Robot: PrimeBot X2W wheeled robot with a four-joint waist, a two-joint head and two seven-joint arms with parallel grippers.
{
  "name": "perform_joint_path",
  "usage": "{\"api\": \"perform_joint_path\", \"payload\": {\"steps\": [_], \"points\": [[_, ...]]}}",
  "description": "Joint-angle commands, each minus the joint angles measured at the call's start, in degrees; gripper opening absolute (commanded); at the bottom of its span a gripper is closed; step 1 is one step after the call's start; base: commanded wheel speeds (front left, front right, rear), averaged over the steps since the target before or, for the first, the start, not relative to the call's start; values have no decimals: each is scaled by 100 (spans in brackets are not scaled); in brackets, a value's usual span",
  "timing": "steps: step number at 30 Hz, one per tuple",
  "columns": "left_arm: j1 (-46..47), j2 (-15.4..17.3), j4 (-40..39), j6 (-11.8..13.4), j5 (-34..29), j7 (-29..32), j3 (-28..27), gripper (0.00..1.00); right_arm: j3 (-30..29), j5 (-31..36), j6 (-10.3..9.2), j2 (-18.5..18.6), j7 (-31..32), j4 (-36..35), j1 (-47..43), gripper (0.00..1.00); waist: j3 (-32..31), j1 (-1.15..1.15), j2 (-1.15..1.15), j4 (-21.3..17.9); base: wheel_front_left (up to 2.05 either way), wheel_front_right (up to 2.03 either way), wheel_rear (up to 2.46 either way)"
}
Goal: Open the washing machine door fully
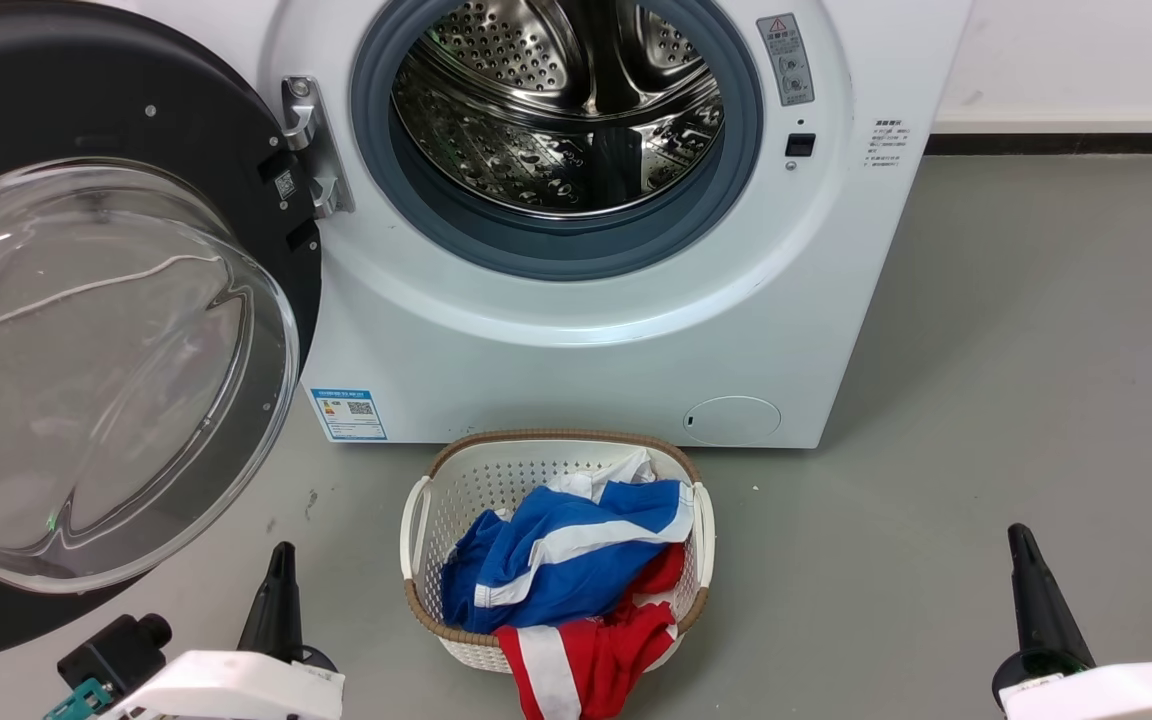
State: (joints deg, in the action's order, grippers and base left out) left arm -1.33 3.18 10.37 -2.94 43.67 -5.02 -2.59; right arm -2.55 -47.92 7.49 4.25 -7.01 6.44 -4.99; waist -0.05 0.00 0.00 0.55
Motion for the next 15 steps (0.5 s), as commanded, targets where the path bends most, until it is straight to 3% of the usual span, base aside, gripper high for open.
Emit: {"api": "perform_joint_path", "payload": {"steps": [1,15], "points": [[162,9,-47,-31,194,41,-34,0,0,-196,0,53,33,-26,154,0,0,0,0,-1,0,0,0],[309,2,44,-133,1243,293,-118,0,-17,-1212,0,68,269,147,375,0,4,0,0,-10,0,0,0]]}}
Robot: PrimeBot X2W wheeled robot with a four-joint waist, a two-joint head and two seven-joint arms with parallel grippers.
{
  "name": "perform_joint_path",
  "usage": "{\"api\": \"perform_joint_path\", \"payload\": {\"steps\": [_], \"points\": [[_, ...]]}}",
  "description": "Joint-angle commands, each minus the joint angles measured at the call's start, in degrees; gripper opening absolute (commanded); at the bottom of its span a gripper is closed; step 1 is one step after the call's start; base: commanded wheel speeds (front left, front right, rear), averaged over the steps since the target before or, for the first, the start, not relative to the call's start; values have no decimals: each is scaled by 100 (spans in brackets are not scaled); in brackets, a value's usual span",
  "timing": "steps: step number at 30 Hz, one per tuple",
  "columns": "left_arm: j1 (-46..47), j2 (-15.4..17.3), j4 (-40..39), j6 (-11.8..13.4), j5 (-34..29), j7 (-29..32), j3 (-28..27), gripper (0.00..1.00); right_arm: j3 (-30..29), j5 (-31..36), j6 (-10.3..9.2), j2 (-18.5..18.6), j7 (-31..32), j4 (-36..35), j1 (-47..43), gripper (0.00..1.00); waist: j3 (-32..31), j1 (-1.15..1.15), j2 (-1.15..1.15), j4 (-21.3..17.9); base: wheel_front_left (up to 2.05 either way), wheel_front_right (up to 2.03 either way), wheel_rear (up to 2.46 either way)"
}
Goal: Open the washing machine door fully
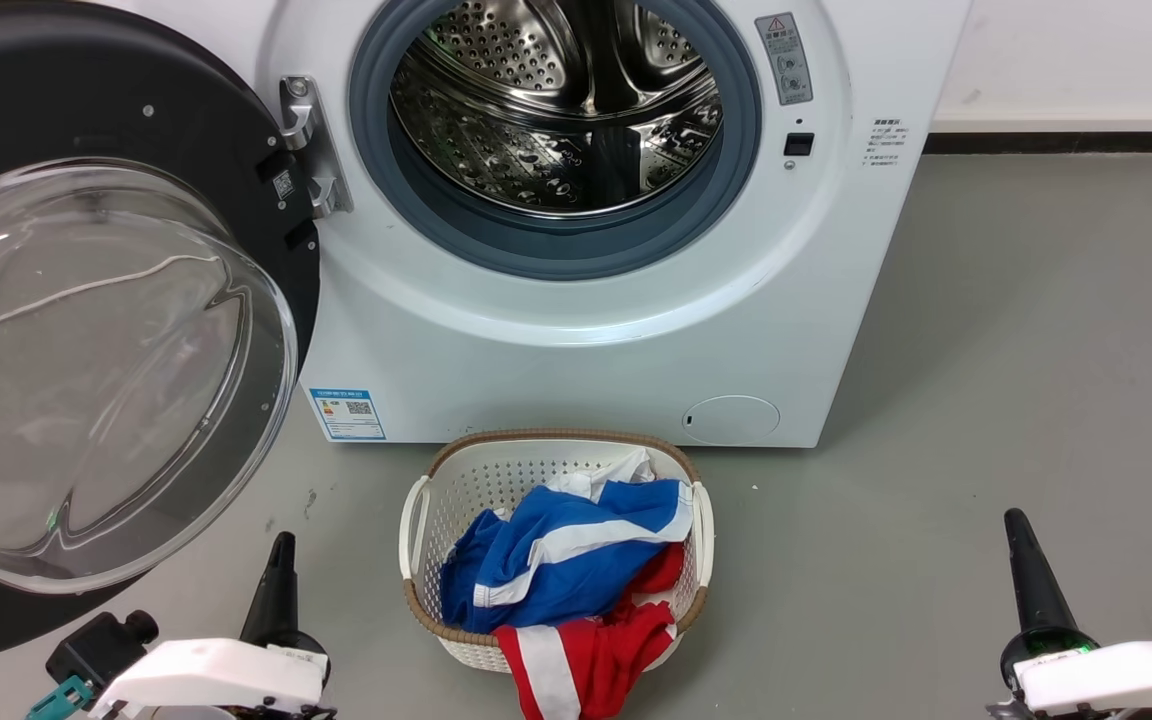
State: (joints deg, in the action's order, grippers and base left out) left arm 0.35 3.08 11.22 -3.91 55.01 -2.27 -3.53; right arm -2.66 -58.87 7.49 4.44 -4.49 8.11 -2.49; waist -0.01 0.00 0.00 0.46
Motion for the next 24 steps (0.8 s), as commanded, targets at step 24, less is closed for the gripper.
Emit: {"api": "perform_joint_path", "payload": {"steps": [24], "points": [[347,-1,93,-177,1618,383,-146,0,-59,-1555,0,47,389,229,448,0,7,0,0,-16,0,0,0]]}}
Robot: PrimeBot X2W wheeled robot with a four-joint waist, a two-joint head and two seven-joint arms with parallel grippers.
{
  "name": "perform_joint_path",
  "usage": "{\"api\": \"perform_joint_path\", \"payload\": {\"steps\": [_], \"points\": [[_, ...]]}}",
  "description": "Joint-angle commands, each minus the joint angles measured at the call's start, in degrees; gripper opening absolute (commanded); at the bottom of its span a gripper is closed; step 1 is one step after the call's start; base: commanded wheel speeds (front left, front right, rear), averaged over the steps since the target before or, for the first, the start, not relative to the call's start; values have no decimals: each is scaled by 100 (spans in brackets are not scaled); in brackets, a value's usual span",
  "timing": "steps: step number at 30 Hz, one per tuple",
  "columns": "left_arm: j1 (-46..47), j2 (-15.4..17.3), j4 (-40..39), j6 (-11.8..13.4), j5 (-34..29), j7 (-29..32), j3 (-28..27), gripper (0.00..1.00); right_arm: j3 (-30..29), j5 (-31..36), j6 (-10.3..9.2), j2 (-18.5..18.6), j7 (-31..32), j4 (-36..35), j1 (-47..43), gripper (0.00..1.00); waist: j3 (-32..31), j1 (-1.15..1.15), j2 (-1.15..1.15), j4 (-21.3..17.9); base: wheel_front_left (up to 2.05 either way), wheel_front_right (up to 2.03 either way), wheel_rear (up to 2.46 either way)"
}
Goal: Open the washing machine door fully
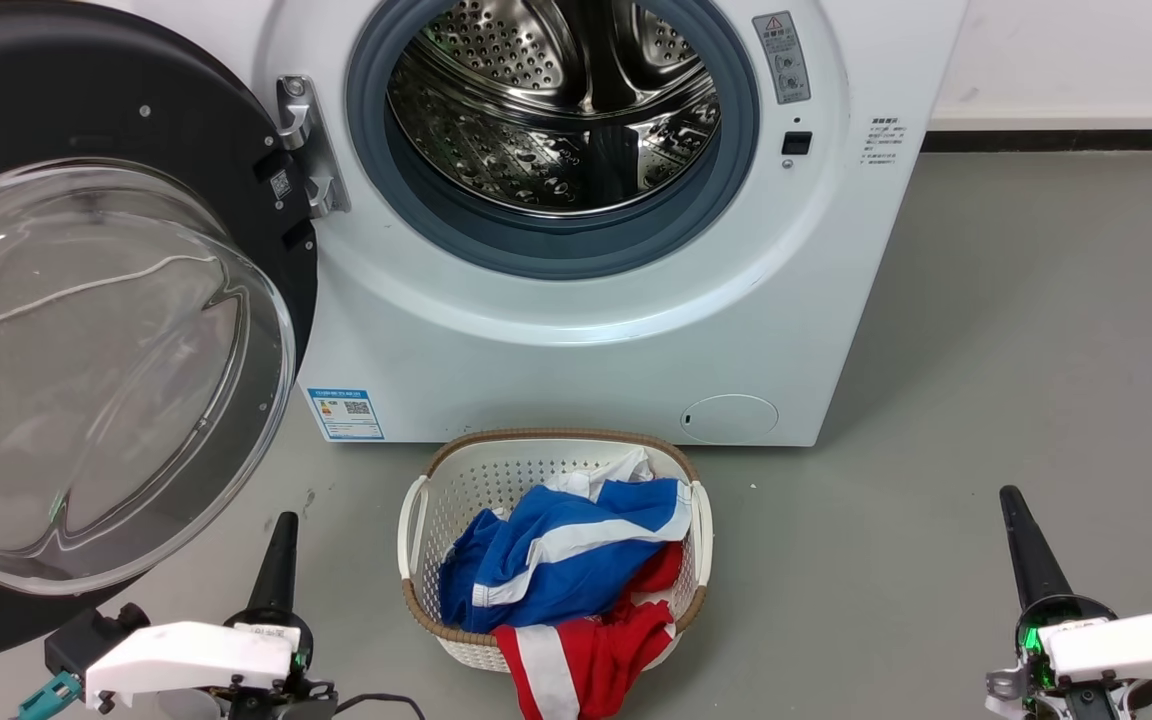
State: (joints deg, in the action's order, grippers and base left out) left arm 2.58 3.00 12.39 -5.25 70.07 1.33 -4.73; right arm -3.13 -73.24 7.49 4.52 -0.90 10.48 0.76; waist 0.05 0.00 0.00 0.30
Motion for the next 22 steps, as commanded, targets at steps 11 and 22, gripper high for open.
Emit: {"api": "perform_joint_path", "payload": {"steps": [11,22], "points": [[201,1,35,-98,702,164,-72,0,-43,-670,0,30,184,94,251,0,3,0,0,-8,0,0,0],[285,-5,85,-150,1294,312,-116,0,-76,-1226,0,15,340,193,379,0,7,0,0,-16,0,0,0]]}}
